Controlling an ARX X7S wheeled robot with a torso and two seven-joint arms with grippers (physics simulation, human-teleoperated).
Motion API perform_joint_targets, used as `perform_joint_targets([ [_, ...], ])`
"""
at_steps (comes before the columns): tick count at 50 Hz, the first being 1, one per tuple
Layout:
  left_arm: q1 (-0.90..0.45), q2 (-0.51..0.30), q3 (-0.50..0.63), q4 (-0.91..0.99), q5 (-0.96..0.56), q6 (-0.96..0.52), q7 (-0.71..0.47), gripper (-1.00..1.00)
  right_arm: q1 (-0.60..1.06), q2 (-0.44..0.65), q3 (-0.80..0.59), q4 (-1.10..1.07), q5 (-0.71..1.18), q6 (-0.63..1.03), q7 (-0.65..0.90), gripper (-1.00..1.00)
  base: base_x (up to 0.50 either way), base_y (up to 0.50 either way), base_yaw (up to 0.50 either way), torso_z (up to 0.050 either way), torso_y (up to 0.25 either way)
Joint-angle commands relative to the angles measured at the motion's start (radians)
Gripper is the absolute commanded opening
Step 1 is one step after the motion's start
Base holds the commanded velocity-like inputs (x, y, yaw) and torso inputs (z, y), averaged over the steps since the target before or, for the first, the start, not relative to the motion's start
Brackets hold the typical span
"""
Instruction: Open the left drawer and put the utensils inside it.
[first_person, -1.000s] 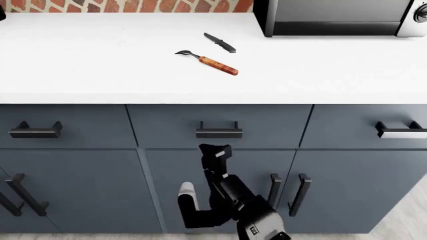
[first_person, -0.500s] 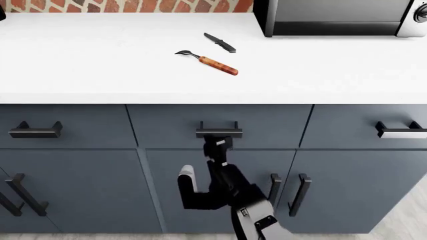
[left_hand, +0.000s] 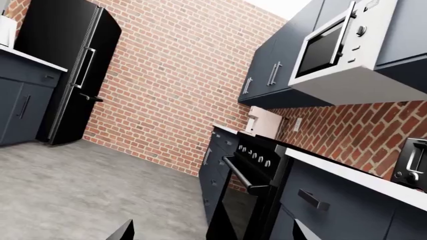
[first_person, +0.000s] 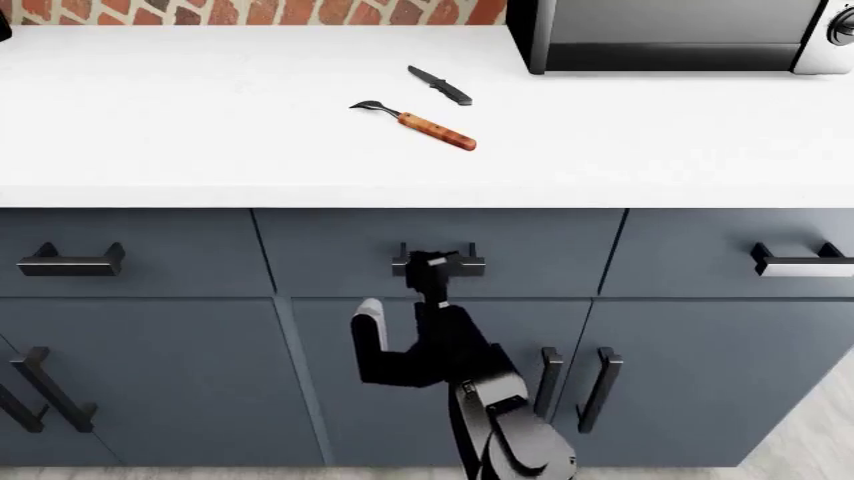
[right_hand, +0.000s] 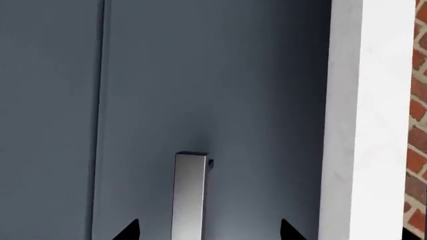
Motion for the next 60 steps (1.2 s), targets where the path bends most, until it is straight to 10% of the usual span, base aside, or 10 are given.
perform_joint_targets([
  [1,0.002,0.001,-0.002,0.0,-0.001,0.0,-0.002,1.0,0.078,-0.012,-0.092,0.095,0.101,0.061,0.048,1.0,0.0,0.0,0.0,0.0,0.0],
  [20,0.0,0.001,-0.001,0.0,-0.001,-0.001,-0.002,1.0,0.189,-0.015,-0.372,0.243,0.415,0.168,0.182,1.0,0.0,0.0,0.0,0.0,0.0],
  [34,0.0,0.001,-0.002,-0.005,-0.002,0.002,-0.002,1.0,0.369,-0.016,-0.83,0.356,0.967,0.251,0.422,1.0,0.0,0.0,0.0,0.0,0.0],
  [60,-0.002,0.001,0.002,0.002,0.0,-0.004,-0.001,1.0,0.383,-0.016,-0.87,0.298,1.03,0.428,0.517,1.0,0.0,0.0,0.0,0.0,0.0],
])
